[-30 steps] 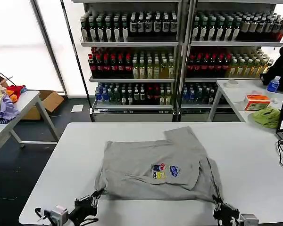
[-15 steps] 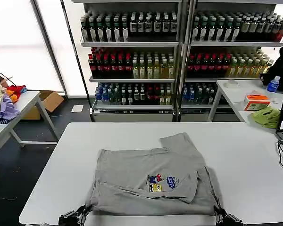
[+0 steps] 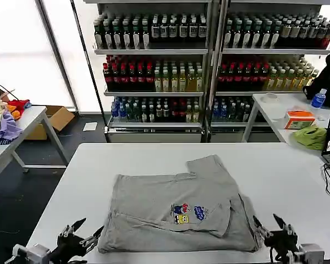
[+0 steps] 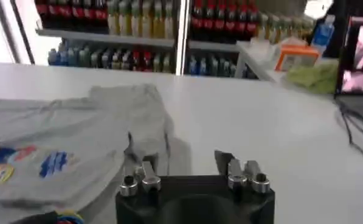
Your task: Fold and organize the clothes.
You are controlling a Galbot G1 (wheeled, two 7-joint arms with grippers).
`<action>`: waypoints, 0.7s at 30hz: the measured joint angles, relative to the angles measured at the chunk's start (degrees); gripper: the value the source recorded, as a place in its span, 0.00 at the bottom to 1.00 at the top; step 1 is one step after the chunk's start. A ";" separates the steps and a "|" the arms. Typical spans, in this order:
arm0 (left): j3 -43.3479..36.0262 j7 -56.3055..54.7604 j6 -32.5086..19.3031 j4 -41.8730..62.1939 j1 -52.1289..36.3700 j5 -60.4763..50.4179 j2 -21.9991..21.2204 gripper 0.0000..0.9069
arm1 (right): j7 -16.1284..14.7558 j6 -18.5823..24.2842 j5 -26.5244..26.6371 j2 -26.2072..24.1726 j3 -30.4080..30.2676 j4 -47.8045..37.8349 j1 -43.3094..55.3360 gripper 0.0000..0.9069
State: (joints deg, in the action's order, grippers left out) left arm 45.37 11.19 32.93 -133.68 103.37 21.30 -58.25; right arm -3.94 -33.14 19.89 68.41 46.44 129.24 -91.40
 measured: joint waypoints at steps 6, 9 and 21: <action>-4.37 4.36 0.00 7.32 -11.07 1.30 2.55 1.00 | -5.04 -0.09 -0.27 -1.42 -4.18 -10.29 12.93 1.00; -7.42 6.01 -0.09 12.36 -17.64 2.08 3.52 1.00 | -7.00 -0.09 -0.54 -1.85 -6.53 -16.30 19.62 1.00; -20.38 9.49 -0.45 33.27 -40.45 3.39 4.79 1.00 | -10.59 -0.06 -1.04 -0.15 -16.39 -40.04 41.34 1.00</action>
State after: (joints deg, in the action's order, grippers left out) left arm 24.99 20.69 32.48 -100.40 62.92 24.69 -53.46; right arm -14.53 -33.19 18.85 68.27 30.05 89.20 -50.07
